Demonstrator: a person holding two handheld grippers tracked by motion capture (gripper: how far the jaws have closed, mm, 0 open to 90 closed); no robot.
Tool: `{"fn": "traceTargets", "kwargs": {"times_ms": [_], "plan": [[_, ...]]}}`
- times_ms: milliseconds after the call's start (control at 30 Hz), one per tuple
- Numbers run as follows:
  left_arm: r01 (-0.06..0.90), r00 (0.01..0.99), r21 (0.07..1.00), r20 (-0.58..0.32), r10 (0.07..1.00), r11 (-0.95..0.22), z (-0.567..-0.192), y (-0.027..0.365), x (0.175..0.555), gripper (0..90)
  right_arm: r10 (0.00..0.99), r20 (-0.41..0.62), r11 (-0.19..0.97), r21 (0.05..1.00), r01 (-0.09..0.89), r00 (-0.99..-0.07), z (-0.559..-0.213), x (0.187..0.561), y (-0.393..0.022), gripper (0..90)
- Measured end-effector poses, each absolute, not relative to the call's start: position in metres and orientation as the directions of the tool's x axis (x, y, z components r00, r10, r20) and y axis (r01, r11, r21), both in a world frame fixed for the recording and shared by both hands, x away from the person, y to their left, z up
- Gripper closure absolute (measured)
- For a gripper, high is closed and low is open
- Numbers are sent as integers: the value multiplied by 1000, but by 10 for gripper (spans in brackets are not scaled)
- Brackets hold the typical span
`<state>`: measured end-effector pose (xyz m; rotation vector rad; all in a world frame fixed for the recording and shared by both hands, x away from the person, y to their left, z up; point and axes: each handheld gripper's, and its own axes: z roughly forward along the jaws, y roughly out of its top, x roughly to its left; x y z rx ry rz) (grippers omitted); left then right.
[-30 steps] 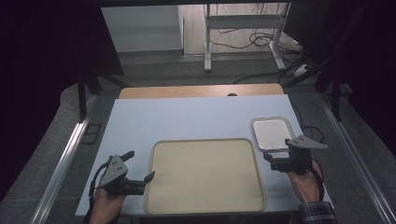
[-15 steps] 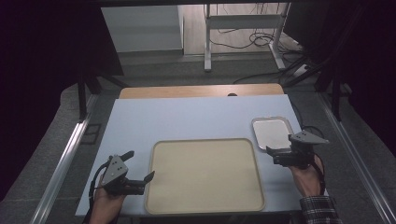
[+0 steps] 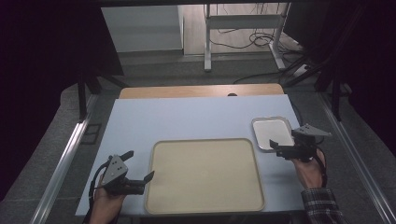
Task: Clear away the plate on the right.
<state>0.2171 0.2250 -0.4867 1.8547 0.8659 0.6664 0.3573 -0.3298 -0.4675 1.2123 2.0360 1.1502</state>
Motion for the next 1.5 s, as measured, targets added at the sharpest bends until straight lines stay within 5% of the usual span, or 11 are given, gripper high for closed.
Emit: {"fn": "traceTargets", "kwargs": {"times_ms": [900,1500], "plan": [[286,599,912,69,798,-294,-486,225,217,16,937,43,185,781,596,-346,-478,400,-353,6],[289,598,907,79,798,-306,-487,225,218,17,956,45,169,719,674,-289,-480,428,-381,315]]}}
